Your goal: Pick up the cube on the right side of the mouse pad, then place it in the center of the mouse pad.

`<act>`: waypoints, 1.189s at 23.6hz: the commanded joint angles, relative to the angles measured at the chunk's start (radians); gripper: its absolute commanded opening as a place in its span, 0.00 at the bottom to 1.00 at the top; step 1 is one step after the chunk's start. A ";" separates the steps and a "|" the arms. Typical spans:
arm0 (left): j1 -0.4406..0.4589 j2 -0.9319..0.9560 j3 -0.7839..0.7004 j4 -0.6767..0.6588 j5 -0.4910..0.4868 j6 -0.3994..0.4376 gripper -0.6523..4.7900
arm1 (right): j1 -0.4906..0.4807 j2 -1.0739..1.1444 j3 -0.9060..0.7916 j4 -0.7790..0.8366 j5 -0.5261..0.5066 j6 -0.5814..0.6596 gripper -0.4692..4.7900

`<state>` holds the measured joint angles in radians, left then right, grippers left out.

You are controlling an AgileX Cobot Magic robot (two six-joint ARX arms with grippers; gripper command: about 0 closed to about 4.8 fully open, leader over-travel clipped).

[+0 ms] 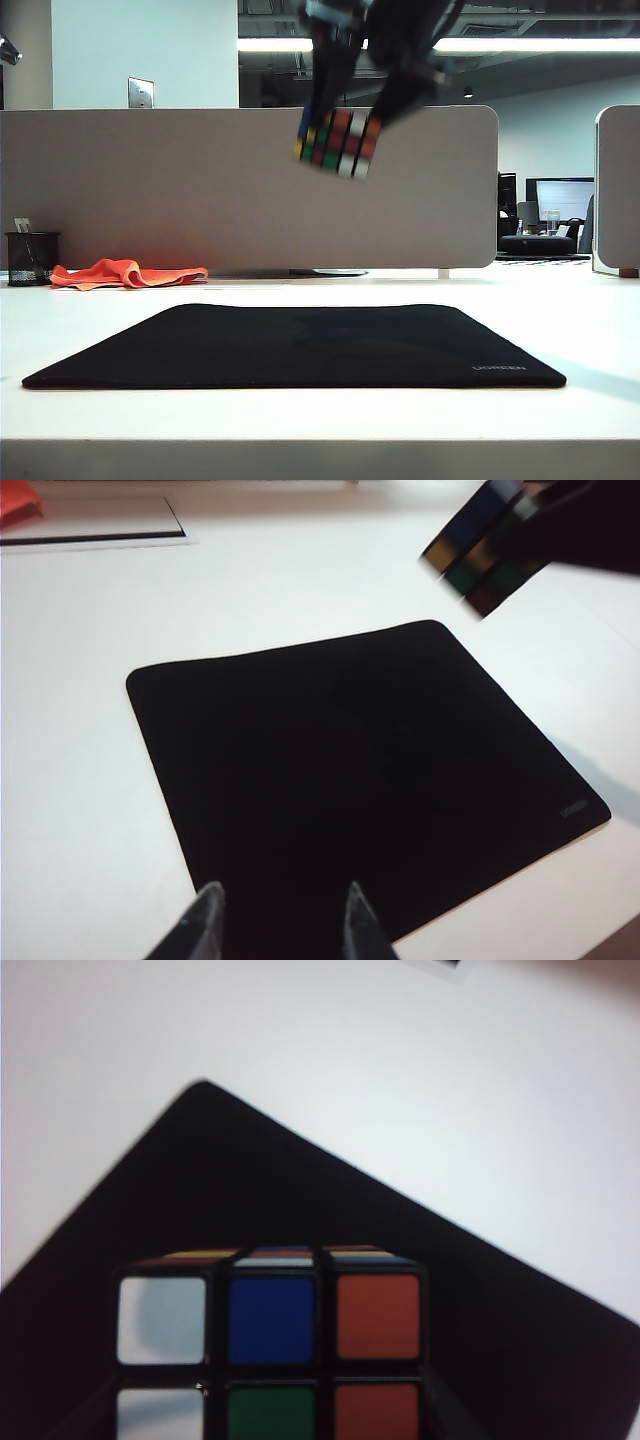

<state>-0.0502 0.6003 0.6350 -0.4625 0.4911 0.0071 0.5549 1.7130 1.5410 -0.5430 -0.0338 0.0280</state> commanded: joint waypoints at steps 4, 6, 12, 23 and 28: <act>-0.001 -0.001 0.006 -0.006 0.007 0.004 0.40 | 0.004 0.161 0.005 0.048 -0.013 -0.006 0.70; -0.002 -0.001 0.006 -0.010 0.007 0.004 0.40 | 0.004 0.197 0.005 0.054 -0.014 -0.006 0.70; -0.001 -0.001 0.006 -0.016 0.007 0.004 0.40 | 0.005 0.278 0.005 0.050 -0.013 -0.007 0.70; -0.001 -0.001 0.006 -0.016 0.007 0.008 0.40 | 0.005 0.285 0.005 0.017 -0.052 -0.007 0.81; -0.001 -0.001 0.006 -0.017 0.007 0.008 0.40 | 0.005 0.262 0.007 0.013 -0.077 -0.007 0.82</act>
<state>-0.0502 0.6014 0.6350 -0.4843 0.4908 0.0097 0.5579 2.0018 1.5406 -0.5373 -0.1036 0.0250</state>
